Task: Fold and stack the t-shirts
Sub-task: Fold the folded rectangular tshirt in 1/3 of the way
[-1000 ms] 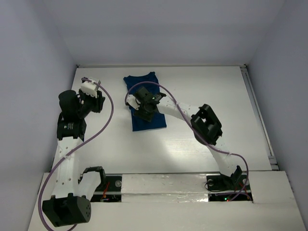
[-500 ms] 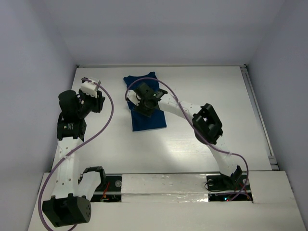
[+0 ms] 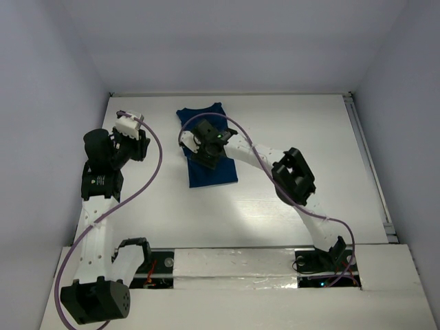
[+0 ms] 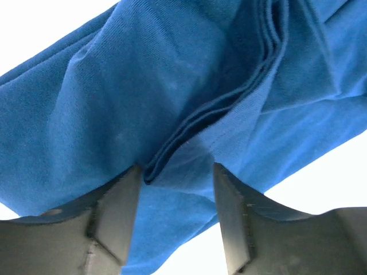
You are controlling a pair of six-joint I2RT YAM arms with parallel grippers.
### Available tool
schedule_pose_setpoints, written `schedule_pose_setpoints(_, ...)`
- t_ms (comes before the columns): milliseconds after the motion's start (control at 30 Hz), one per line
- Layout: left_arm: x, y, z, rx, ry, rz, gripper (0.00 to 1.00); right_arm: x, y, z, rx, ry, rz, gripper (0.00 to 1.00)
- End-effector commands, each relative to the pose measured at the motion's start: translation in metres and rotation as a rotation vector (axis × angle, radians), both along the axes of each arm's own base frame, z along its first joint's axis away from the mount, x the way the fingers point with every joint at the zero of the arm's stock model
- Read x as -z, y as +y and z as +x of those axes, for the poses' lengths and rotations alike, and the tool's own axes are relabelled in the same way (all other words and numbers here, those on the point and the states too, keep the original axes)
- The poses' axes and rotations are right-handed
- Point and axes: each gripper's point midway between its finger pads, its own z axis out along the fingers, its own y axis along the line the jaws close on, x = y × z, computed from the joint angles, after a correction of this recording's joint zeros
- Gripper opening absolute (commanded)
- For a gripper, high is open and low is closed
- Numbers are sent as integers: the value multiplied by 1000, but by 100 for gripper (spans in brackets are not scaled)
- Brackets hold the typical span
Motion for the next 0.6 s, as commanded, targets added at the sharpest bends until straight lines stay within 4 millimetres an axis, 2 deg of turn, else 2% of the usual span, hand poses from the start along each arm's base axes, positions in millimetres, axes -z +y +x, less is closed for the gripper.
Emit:
schedule_pose_setpoints(0, -11, -1, -2, 9, -45, 7, 28, -2, 8, 3, -14, 6, 19, 57)
schedule_pose_setpoints(67, -11, 0, -1, 8, -46, 9, 28, 4, 7, 4, -13, 11, 4, 49)
schedule_pose_setpoints(100, -12, 0, -1, 8, -47, 9, 28, 4, 7, 5, -10, 9, 3, 28)
schedule_pose_setpoints(167, -12, 0, -1, 7, -49, 11, 28, 0, 6, 10, 8, -18, 1, 5)
schedule_pose_setpoints(200, -13, 0, -1, 5, -52, 12, 28, -2, 1, 15, 23, -32, 3, 0)
schedule_pose_setpoints(300, -13, 1, 0, 4, -51, 12, 28, -16, 2, 25, 42, -69, 34, 0)
schedule_pose_setpoints(467, -10, -1, 2, 12, -42, 7, 28, -33, -10, 43, 79, -107, 40, 0)
schedule_pose_setpoints(567, -7, -2, 3, 20, -34, 4, 28, -44, -20, 61, 125, -149, 48, 0)
